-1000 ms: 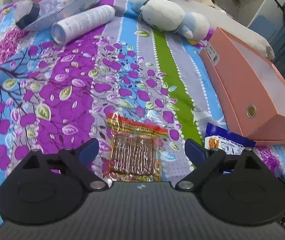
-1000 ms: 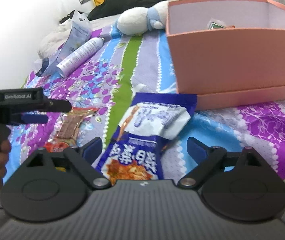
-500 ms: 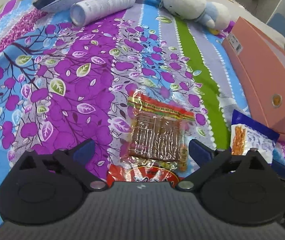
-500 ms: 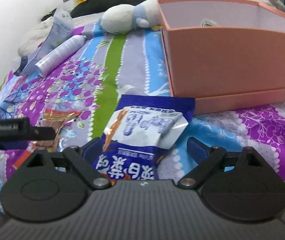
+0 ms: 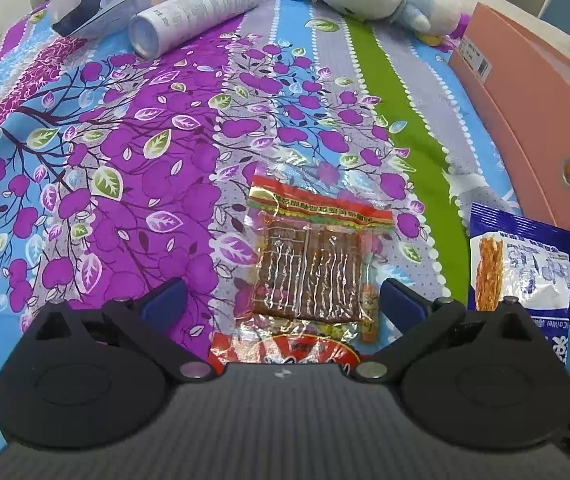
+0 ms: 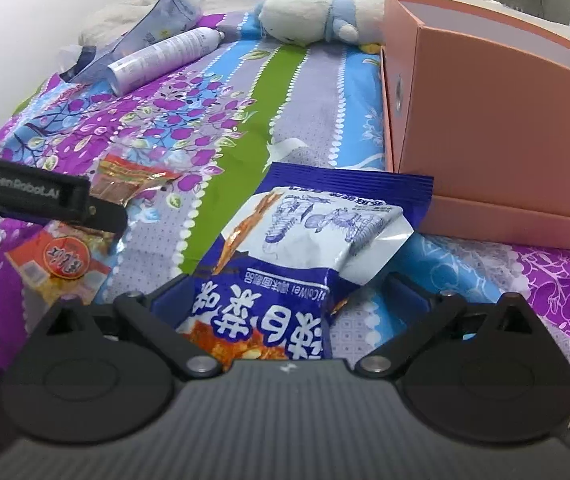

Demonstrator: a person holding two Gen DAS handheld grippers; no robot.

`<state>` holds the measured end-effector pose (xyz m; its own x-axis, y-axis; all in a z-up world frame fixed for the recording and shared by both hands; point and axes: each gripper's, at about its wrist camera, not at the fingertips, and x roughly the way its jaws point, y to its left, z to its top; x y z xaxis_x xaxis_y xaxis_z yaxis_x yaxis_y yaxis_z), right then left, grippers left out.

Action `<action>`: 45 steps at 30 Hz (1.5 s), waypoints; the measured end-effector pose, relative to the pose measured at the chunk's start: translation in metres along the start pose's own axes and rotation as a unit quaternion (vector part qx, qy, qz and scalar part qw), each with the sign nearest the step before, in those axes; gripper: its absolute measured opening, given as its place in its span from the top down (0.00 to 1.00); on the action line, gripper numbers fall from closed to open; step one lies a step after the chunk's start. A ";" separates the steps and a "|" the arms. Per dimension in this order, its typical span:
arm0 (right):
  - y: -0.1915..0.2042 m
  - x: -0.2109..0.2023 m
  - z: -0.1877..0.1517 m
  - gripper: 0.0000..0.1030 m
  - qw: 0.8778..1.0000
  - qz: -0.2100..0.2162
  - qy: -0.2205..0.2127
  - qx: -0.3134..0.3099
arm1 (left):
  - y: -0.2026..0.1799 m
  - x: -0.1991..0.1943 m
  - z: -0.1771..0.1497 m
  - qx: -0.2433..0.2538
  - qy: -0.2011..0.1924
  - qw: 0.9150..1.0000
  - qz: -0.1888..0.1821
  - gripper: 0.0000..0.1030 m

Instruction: Organize snacks

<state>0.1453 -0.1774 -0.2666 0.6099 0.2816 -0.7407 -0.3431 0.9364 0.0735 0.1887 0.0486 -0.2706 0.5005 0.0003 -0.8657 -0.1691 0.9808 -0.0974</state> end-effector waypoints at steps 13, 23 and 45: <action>0.003 -0.004 0.005 0.25 1.000 0.022 0.001 -0.009 | -0.017 0.015 0.006 0.039 0.006 0.999 0.021 0.00; 0.000 -0.011 0.013 0.63 0.999 0.045 -0.001 0.001 | -0.016 0.011 0.015 0.043 -0.008 0.999 0.012 0.23; 0.010 -0.064 0.051 0.67 0.997 0.056 -0.061 0.000 | -0.015 -0.062 0.033 0.013 -0.059 0.997 -0.047 0.45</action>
<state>0.1393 -0.1752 -0.1847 0.6506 0.4077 -0.6407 -0.4133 0.8979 0.1517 0.1878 0.0405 -0.1994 0.6093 -0.0705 -0.7898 -0.0958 0.9822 -0.1615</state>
